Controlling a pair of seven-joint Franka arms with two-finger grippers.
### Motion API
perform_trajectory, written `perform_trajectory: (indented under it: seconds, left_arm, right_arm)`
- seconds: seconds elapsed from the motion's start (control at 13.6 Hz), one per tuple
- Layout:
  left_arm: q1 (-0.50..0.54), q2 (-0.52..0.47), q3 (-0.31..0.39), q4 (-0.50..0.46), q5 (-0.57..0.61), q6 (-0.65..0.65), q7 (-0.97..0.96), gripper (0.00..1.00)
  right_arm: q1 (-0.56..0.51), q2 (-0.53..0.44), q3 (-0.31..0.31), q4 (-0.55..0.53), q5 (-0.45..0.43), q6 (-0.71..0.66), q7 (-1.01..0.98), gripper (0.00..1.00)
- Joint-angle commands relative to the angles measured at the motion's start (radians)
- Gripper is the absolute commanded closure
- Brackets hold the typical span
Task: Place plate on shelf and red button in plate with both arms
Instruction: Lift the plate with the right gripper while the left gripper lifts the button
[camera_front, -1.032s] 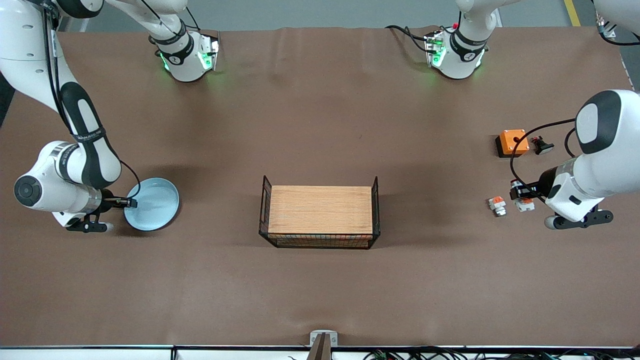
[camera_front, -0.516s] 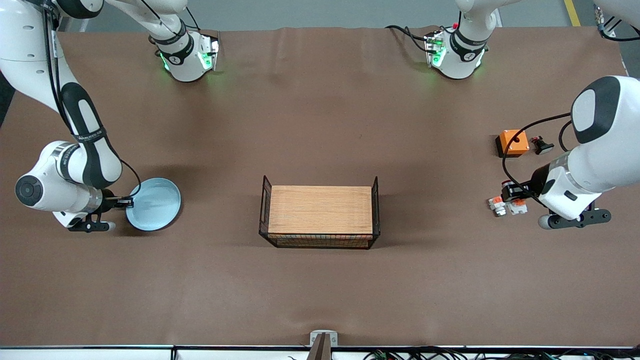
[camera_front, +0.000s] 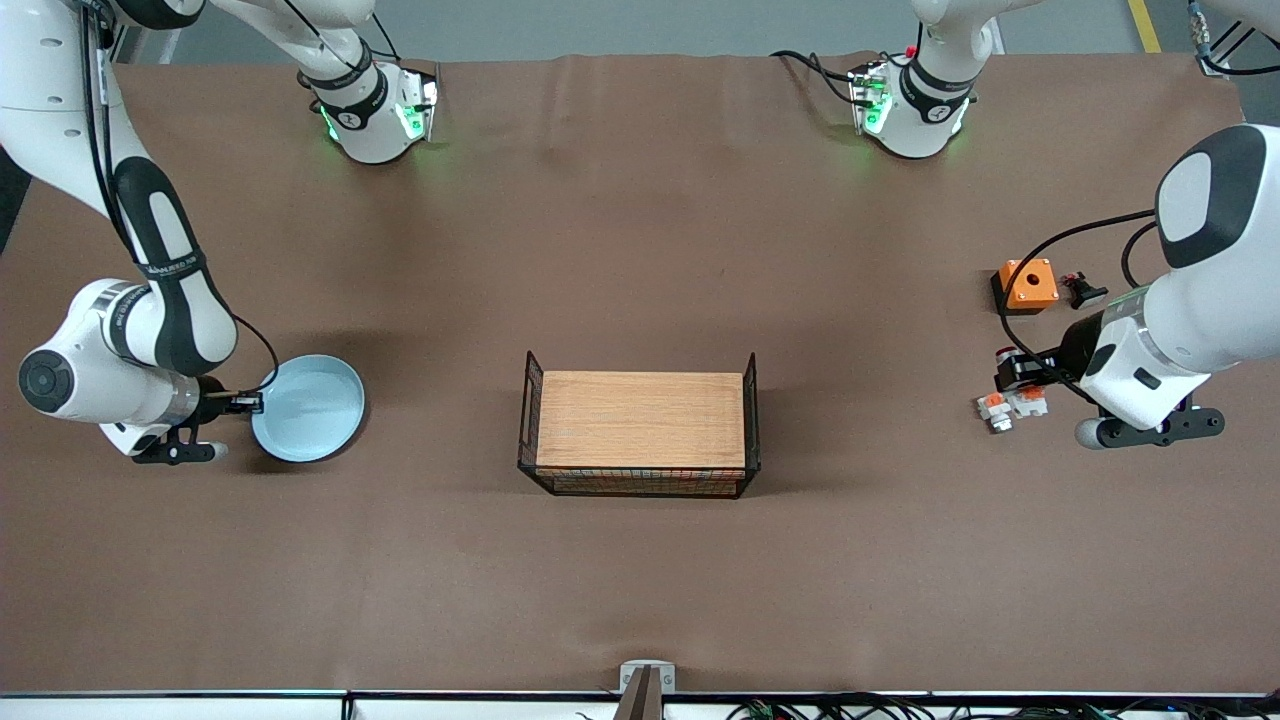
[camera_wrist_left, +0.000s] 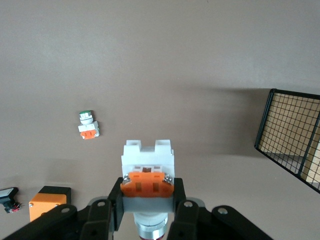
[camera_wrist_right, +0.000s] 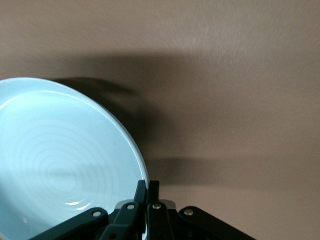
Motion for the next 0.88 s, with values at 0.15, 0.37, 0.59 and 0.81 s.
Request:
perform_trajectory:
  seconds: [0.15, 0.37, 0.59, 0.81]
  left_arm:
    - [0.003, 0.006, -0.037, 0.045, -0.029, -0.029, -0.013, 1.0]
    - [0.002, 0.005, -0.041, 0.046, -0.046, -0.032, -0.013, 1.0]
    - [0.002, -0.012, -0.038, 0.057, -0.063, -0.049, -0.022, 1.0]
    - [0.0, -0.014, -0.04, 0.056, -0.063, -0.058, -0.038, 1.0]
  right_arm:
    - [0.01, -0.12, 0.034, 0.043, 0.018, -0.149, 0.002, 1.0]
    - [0.034, -0.21, 0.037, 0.051, 0.047, -0.281, 0.019, 1.0]
    - [0.086, -0.32, 0.039, 0.053, 0.05, -0.442, 0.163, 1.0]
    - [0.166, -0.443, 0.039, 0.053, 0.05, -0.575, 0.336, 1.0]
